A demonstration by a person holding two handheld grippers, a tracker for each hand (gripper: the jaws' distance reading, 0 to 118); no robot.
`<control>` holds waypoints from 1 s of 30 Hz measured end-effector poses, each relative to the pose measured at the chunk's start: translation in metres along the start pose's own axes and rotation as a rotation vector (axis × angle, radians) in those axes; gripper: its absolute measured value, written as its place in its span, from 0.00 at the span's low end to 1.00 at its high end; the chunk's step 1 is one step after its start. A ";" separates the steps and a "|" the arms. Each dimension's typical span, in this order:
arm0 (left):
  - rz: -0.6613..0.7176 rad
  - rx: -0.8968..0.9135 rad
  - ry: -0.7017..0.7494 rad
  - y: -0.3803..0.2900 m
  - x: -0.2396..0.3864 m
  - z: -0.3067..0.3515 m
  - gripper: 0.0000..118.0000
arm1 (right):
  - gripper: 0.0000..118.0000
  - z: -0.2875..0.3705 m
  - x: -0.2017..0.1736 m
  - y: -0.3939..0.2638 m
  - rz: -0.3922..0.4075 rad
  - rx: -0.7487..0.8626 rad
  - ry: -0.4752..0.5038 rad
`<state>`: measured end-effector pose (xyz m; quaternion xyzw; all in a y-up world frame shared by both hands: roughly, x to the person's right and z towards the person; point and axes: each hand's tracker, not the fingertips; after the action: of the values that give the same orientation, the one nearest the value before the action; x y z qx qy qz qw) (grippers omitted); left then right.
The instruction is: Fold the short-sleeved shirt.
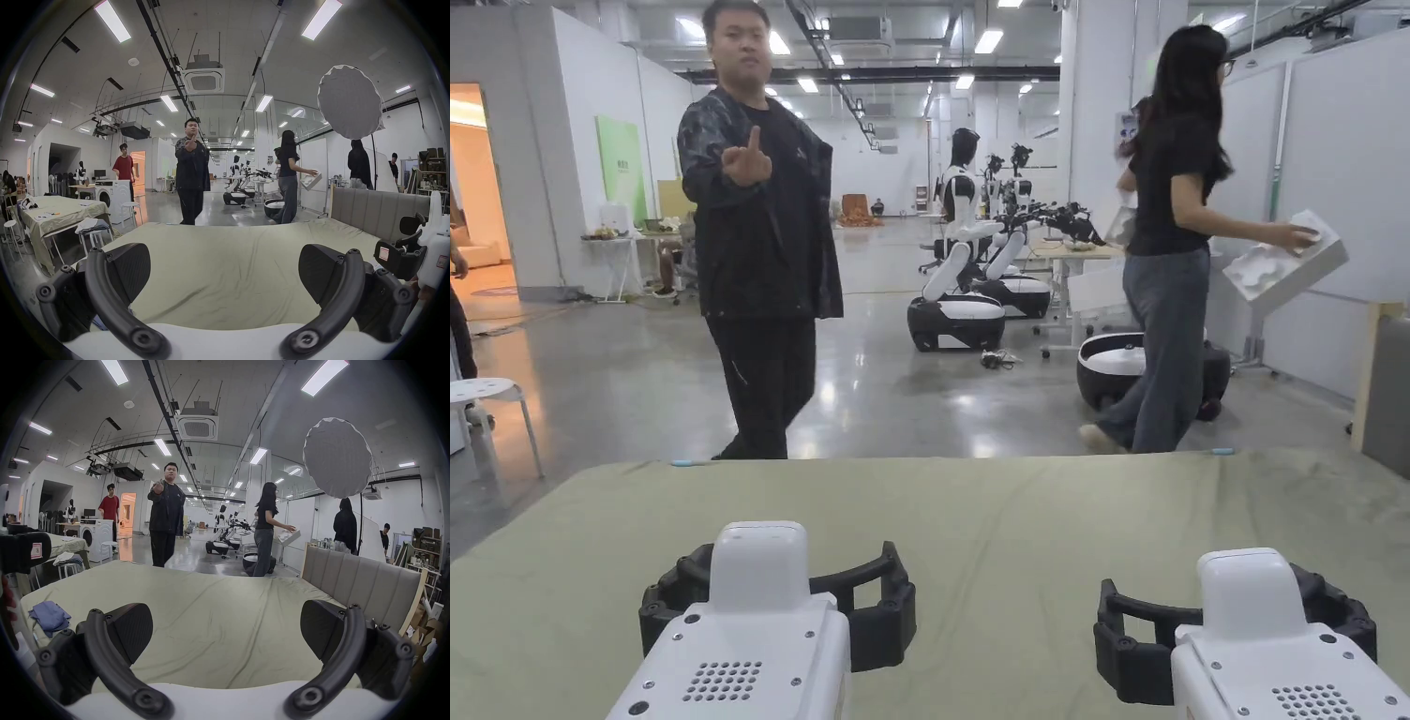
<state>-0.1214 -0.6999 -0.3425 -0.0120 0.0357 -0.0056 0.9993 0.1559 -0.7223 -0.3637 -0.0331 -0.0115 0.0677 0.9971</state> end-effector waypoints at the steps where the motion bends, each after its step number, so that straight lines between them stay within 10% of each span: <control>1: 0.010 -0.004 0.002 0.000 -0.002 0.000 1.00 | 1.00 0.000 0.001 0.001 -0.001 0.000 0.000; 6: 0.042 0.004 -0.018 -0.002 -0.011 0.003 1.00 | 1.00 -0.005 0.015 0.002 -0.114 -0.048 0.086; 30: 0.026 -0.004 -0.022 -0.002 -0.019 0.005 1.00 | 1.00 0.020 0.015 0.024 -0.140 -0.022 0.107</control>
<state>-0.1401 -0.7020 -0.3365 -0.0135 0.0251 0.0078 0.9996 0.1674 -0.6957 -0.3451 -0.0470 0.0387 -0.0043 0.9981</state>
